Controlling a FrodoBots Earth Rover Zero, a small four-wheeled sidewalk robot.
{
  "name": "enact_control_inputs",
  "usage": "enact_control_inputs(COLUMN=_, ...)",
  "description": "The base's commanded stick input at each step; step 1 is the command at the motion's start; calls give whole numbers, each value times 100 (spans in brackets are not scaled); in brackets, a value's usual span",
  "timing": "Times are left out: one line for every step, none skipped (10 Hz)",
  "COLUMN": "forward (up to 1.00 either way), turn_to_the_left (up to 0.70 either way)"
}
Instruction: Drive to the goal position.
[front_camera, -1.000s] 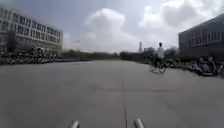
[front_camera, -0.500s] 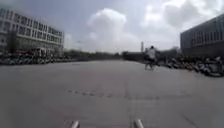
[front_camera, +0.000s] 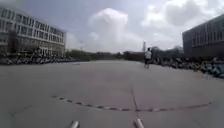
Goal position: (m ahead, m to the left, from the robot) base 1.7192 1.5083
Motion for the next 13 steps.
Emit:
enact_control_inputs(forward=85, turn_to_the_left=0)
enact_control_inputs(forward=85, turn_to_the_left=0)
enact_control_inputs(forward=85, turn_to_the_left=0)
enact_control_inputs(forward=85, turn_to_the_left=0)
enact_control_inputs(forward=85, turn_to_the_left=0)
enact_control_inputs(forward=85, turn_to_the_left=0)
enact_control_inputs(forward=85, turn_to_the_left=0)
enact_control_inputs(forward=85, turn_to_the_left=0)
enact_control_inputs(forward=85, turn_to_the_left=0)
enact_control_inputs(forward=85, turn_to_the_left=0)
enact_control_inputs(forward=85, turn_to_the_left=0)
enact_control_inputs(forward=85, turn_to_the_left=0)
enact_control_inputs(forward=85, turn_to_the_left=0)
